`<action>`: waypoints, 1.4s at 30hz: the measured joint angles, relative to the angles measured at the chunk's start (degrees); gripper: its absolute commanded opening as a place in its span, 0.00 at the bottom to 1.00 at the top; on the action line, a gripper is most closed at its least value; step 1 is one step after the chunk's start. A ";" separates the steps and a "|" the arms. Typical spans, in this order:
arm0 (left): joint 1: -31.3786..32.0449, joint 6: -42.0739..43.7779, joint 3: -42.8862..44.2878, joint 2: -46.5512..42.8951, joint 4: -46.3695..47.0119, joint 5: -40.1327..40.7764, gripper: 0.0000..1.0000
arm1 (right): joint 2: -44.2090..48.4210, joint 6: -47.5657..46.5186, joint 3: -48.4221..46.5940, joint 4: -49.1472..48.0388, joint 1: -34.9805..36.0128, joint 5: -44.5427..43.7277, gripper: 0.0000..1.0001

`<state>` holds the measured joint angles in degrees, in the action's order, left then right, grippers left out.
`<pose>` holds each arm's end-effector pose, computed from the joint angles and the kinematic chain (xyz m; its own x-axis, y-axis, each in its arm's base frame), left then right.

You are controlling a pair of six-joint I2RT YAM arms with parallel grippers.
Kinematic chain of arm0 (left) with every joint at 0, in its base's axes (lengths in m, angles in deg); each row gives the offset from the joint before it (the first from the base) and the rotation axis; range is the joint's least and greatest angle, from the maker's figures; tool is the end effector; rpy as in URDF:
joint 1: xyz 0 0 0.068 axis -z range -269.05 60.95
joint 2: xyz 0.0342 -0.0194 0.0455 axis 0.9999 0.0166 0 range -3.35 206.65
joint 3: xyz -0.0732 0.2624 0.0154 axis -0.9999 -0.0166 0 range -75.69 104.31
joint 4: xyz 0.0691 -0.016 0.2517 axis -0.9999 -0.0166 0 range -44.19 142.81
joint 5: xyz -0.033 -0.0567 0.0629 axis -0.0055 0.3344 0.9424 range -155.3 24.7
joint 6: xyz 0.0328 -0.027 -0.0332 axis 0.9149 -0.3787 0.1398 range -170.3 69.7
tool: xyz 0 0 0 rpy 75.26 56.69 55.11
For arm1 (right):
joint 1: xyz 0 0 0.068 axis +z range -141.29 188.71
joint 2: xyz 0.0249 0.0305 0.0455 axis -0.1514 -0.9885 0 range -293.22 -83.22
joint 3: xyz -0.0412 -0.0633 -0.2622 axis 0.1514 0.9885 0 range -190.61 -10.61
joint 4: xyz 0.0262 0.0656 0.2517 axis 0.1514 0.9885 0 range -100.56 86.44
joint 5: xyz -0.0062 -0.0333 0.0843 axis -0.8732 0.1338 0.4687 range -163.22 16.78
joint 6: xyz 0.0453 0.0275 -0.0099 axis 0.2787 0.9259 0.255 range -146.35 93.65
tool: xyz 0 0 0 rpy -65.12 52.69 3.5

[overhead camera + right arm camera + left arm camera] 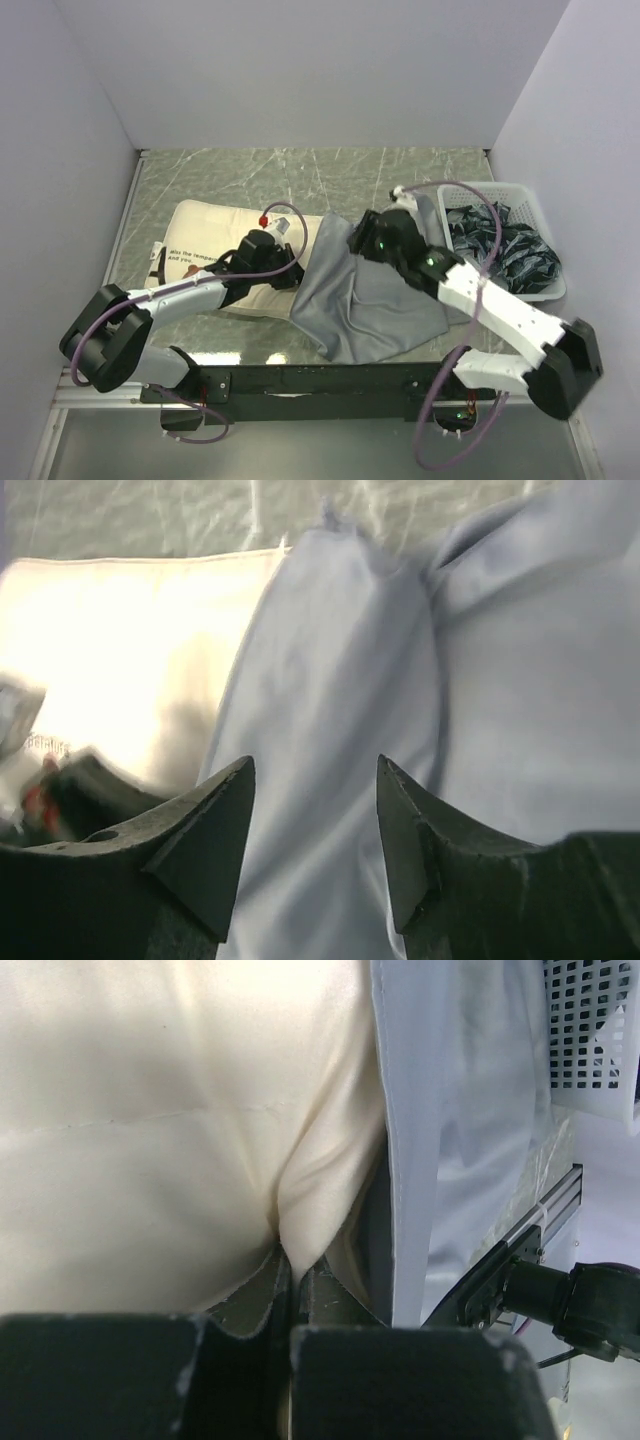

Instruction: Put the pillow into the pillowcase

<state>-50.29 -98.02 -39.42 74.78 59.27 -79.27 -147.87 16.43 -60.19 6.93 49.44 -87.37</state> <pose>0.2103 -0.1799 0.1902 -0.8668 -0.2247 -0.4450 0.1780 0.6943 -0.6973 0.1954 0.1569 0.2879 -0.6229 0.3326 -0.7080 -0.0729 0.8765 0.4759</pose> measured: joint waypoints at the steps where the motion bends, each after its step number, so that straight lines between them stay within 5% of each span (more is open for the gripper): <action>1: 0.00 -0.02 -0.11 -0.17 -0.02 0.00 0.01 | -3.48 -0.85 -2.82 0.11 -1.70 1.16 0.57; 8: 0.28 0.00 -0.26 -0.63 -0.20 0.37 0.01 | -28.44 -6.51 -26.75 1.09 -4.79 4.66 0.55; 16: 1.27 0.26 -0.11 -1.18 -1.18 1.66 0.01 | -41.64 -9.64 -31.89 4.44 -5.77 5.88 0.56; 19: 1.68 0.31 0.07 -1.18 -1.49 2.25 0.01 | -43.25 -9.94 -31.82 5.05 -5.90 6.19 0.51; 27: 3.13 2.16 0.81 -1.18 -2.51 3.54 0.01 | -43.19 -11.32 -32.02 5.31 -6.01 5.86 0.01; 42: 9.44 6.88 1.64 -1.11 -2.82 2.69 0.01 | -43.19 -12.26 -42.45 13.86 -5.57 6.08 0.02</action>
<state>-40.84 -91.14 -37.78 73.67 56.45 -76.59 -191.05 4.17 -102.64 20.79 43.87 -81.29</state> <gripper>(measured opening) 0.036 0.028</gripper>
